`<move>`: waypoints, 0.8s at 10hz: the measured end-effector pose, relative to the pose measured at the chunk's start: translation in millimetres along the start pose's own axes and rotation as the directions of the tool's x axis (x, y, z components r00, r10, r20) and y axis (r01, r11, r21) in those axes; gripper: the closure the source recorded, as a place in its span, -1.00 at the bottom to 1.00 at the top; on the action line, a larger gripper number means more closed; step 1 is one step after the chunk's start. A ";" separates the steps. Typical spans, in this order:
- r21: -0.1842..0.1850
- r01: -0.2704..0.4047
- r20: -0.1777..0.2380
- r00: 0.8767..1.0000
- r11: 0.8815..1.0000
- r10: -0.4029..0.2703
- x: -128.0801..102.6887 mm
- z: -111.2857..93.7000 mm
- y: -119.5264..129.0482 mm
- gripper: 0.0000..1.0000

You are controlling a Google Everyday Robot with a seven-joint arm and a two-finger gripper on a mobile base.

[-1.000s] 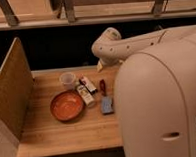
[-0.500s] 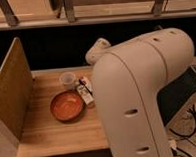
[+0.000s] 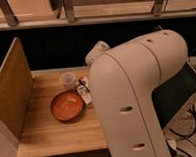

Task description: Drag the pepper across the table

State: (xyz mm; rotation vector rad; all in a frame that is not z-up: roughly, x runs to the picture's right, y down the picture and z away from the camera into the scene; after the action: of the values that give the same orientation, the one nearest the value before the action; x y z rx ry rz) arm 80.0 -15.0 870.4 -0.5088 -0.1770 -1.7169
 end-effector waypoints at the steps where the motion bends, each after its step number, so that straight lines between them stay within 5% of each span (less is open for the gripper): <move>1: 0.014 -0.015 0.011 1.000 1.000 0.014 -2.1 6.1 3.9 -0.60; 5: 0.036 -0.029 0.109 0.994 0.999 0.025 -16.3 63.3 20.7 -0.60; 8: 0.054 0.014 0.156 0.988 0.998 -0.023 -13.6 92.5 7.0 -0.60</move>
State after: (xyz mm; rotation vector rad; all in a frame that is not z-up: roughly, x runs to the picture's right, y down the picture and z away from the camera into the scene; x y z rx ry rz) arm 110.2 31.8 945.8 -0.6044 -0.3394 -1.6861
